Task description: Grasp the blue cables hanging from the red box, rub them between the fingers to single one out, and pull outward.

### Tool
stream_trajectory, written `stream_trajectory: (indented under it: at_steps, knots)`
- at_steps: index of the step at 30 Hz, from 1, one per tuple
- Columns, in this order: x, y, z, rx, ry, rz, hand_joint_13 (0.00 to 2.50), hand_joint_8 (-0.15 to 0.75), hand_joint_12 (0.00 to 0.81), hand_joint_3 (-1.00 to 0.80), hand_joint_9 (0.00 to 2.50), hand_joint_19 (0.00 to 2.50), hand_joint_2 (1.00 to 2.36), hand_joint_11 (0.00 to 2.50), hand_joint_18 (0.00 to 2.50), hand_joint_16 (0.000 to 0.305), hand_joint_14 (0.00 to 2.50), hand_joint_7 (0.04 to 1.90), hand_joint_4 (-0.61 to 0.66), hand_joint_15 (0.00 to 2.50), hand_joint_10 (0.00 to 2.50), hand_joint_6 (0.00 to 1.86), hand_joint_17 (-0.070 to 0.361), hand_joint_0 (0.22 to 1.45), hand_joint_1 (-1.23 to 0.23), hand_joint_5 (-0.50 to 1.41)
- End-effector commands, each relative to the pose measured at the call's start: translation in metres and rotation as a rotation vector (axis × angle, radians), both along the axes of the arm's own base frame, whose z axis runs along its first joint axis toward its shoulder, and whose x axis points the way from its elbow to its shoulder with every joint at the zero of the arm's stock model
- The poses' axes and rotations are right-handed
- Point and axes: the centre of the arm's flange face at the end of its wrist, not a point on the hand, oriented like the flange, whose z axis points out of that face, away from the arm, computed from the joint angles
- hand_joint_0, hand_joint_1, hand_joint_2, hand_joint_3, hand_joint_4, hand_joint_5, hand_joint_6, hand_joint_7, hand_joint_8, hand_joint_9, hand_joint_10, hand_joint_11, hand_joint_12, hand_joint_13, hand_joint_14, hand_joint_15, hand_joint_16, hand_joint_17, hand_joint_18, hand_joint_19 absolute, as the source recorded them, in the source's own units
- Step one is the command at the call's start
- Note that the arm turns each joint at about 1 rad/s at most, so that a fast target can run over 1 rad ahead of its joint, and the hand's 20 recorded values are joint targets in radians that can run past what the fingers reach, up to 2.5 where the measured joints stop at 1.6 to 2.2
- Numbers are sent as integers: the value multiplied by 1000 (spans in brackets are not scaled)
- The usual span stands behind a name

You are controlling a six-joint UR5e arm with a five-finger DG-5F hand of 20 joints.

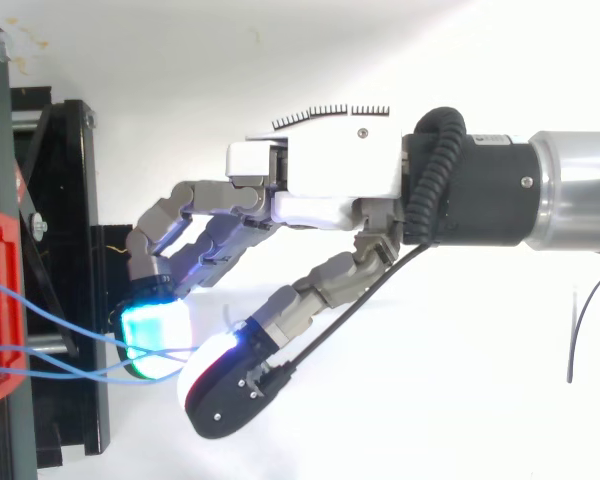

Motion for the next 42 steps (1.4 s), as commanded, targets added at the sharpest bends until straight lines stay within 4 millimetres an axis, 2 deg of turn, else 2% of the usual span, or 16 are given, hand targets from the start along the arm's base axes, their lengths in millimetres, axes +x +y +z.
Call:
stream_trajectory:
  at_steps: [1, 4, 8, 12, 15, 18, 24, 25, 28, 29, 34, 42]
  knots:
    - [0, 0, 0, 0, 0, 1, 622, 325, 379, -500, 717, 255, 1000, 252, 633, 43, 8, 1003, 39, 231, 7, 893, 97, 546, -793, -166]
    - [0, 0, 0, 0, 0, -1, 623, 316, 370, -444, 737, 283, 1004, 252, 618, 42, 8, 1032, 15, 240, 7, 884, 94, 598, -718, -158]
    - [0, 0, 1, 0, -1, -1, 626, 320, 375, -264, 747, 275, 1017, 258, 627, 42, 8, 1096, 0, 234, 7, 887, 94, 641, -795, -160]
    - [0, 0, 0, 0, 2, 1, 629, 318, 380, -217, 729, 257, 1020, 270, 649, 42, 8, 1065, -55, 231, 8, 920, 95, 692, -855, -178]
    - [0, 0, 1, 0, 0, 1, 626, 313, 381, -215, 709, 251, 1021, 280, 646, 42, 8, 1083, -26, 225, 8, 932, 95, 734, -903, -194]
    - [0, 0, 0, 0, 3, 1, 612, 306, 376, -260, 685, 251, 1019, 267, 634, 42, 8, 1012, -8, 220, 7, 933, 95, 770, -923, -199]
    - [-1, -1, 0, 0, 5, -1, 607, 299, 374, -429, 660, 239, 1005, 274, 631, 42, 8, 947, 34, 215, 8, 923, 95, 801, -949, -199]
    - [0, -2, 0, 0, 3, -2, 611, 299, 374, -489, 657, 221, 1001, 268, 645, 42, 7, 946, 37, 212, 8, 921, 94, 784, -957, -199]
    - [-1, -1, 0, 0, 5, -1, 613, 299, 371, -500, 653, 224, 1000, 266, 653, 42, 8, 935, 46, 213, 7, 921, 94, 722, -951, -199]
    - [-1, -1, 0, 1, 5, -1, 615, 308, 370, -500, 665, 241, 1000, 272, 651, 42, 8, 939, 70, 218, 10, 918, 95, 647, -929, -198]
    - [-1, -1, -1, 0, 8, 1, 646, 341, 397, -500, 711, 274, 1000, 261, 684, 47, 8, 964, 120, 243, 7, 905, 106, 513, -817, -178]
    - [-2, -1, -1, -1, 14, 5, 683, 376, 426, -500, 806, 286, 1000, 277, 739, 52, 8, 1056, 123, 248, 9, 880, 118, 458, -717, -138]
